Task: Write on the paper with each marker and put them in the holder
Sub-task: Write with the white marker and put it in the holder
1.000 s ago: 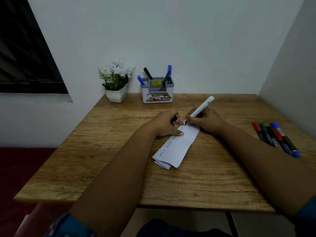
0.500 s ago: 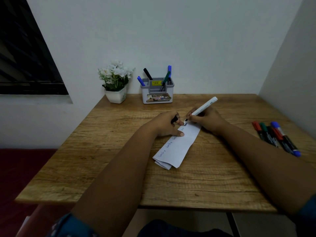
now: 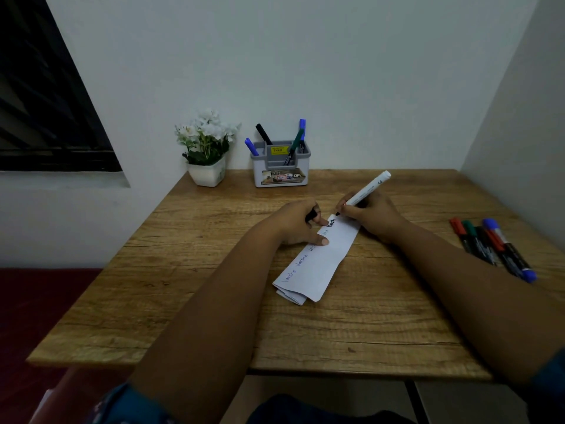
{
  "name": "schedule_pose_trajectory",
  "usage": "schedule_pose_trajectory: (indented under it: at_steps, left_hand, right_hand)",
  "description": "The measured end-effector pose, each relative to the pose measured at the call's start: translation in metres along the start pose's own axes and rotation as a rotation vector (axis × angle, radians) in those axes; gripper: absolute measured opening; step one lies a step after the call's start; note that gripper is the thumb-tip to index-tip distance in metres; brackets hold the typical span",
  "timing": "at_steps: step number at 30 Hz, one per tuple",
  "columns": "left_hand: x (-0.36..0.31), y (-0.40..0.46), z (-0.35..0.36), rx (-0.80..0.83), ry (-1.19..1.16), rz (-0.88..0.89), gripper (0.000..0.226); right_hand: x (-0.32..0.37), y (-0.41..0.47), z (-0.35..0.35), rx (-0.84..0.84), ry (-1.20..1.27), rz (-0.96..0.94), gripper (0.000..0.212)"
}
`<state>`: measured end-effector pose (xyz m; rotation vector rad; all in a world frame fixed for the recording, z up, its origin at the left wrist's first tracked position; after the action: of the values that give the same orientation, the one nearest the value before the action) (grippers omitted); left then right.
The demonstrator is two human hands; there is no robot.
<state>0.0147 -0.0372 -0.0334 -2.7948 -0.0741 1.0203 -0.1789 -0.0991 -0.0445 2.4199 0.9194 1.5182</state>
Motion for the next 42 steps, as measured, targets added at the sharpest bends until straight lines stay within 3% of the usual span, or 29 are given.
schedule_pose_trajectory:
  at_steps: [14,17,21,24,30,33,37,42]
  left_hand:
    - [-0.002,-0.003,-0.002,-0.019,0.012,0.002,0.045]
    - [-0.002,-0.003,-0.001,-0.006,0.001,0.012,0.045]
    - [-0.001,-0.005,-0.001,-0.026,-0.058,0.026,0.046]
    - [0.001,-0.006,0.000,-0.012,-0.081,0.033,0.048]
    - [0.002,-0.005,0.000,0.012,-0.105,0.019,0.048]
    - [0.003,-0.004,0.001,0.006,-0.119,0.009,0.050]
    - [0.004,-0.003,0.002,0.005,-0.123,0.004,0.066]
    - [0.005,-0.001,0.002,0.015,-0.122,-0.010,0.069]
  right_hand:
    - [0.004,0.001,0.003,0.044,-0.073,0.058,0.008]
    - [0.005,-0.001,-0.001,-0.088,0.062,0.138,0.017]
    - [0.016,-0.006,-0.005,-0.229,0.417,0.091,0.027]
    - [0.025,-0.009,-0.003,-0.174,0.511,0.098,0.036]
    - [0.036,-0.012,0.013,-0.122,0.725,0.146,0.018]
    - [0.040,-0.013,0.018,-0.120,0.804,0.204,0.024]
    - [0.041,-0.015,0.018,-0.155,0.824,0.263,0.026]
    - [0.041,-0.014,0.019,-0.180,0.813,0.288,0.025]
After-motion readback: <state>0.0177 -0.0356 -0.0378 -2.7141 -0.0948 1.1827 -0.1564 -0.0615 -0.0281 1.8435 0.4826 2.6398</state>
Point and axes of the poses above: each hand's wrist, its own y-axis towards the middle knuckle, its own z-axis out of the palm, x = y × z, the point moved 1 cm from there along y, towards the middle knuckle, and after that the axes turned 13 degrees about -z, right-handed, at the moved point
